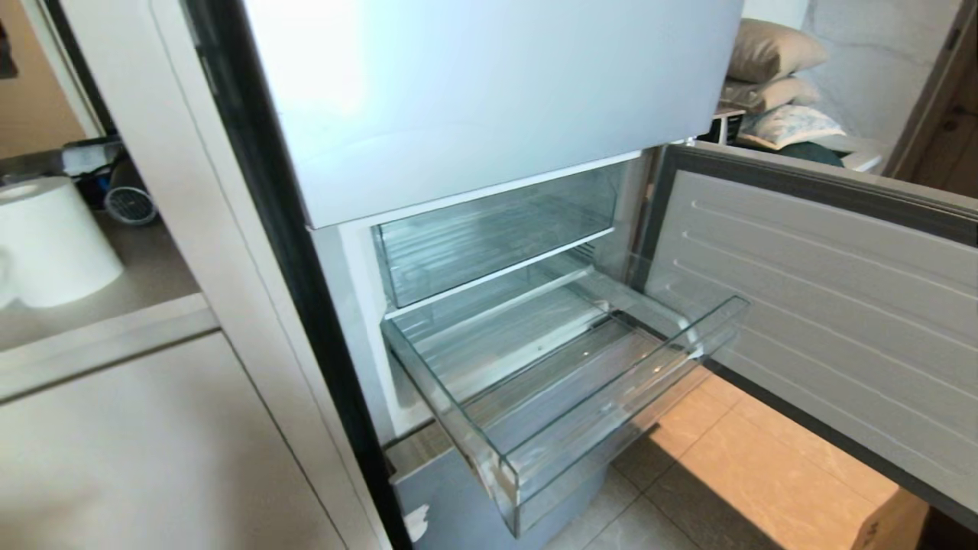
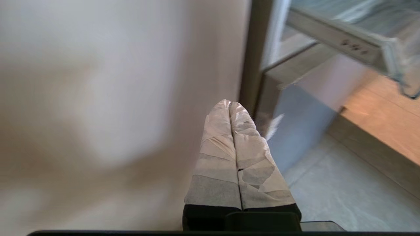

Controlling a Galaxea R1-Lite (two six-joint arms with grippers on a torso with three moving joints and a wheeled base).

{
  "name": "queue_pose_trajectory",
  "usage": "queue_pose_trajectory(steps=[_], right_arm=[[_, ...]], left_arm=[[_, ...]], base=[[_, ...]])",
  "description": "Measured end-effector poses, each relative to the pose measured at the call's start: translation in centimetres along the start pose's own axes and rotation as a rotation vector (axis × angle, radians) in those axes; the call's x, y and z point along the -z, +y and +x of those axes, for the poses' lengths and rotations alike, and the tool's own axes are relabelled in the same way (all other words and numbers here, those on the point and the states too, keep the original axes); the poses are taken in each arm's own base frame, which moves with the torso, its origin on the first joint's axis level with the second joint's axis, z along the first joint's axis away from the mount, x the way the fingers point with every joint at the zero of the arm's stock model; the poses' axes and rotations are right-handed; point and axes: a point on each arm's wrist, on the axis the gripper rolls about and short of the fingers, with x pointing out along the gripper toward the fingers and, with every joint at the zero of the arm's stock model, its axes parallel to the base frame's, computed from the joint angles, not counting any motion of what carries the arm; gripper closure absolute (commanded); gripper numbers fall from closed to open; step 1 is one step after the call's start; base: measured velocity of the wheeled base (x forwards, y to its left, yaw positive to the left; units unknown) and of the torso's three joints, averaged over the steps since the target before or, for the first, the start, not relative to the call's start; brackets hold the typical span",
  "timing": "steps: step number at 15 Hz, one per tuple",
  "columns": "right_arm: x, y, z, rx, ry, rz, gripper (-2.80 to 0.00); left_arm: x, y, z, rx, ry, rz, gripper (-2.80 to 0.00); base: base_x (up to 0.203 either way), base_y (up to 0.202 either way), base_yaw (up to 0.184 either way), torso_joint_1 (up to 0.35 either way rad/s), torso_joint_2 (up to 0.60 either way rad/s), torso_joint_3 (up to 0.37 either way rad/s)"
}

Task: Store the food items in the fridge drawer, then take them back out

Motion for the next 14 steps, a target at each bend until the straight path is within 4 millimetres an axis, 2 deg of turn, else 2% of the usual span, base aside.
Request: queue_pose_trajectory(steps=[10, 12, 14], right_arm=[[-0.1, 0.0, 0.2, 0.006, 0.03, 0.033, 0.0], [-0.5, 0.0, 1.1, 0.003, 0.119, 0.037, 0.0], [-1.6, -0.1, 3.0, -0.006, 0.249, 0.042, 0.0]], left_arm=[[0.0, 0.0, 0.0, 0.0, 0.0, 0.0, 0.0], [0.0, 0.0, 0.0, 0.0, 0.0, 0.0, 0.0], [0.0, 0.0, 0.0, 0.0, 0.0, 0.0, 0.0]], base=[[0.001, -0.008, 0.16, 0.003, 0.0, 0.002], [0.0, 0.0, 0.0, 0.0, 0.0, 0.0], [0.0, 0.0, 0.0, 0.0, 0.0, 0.0]])
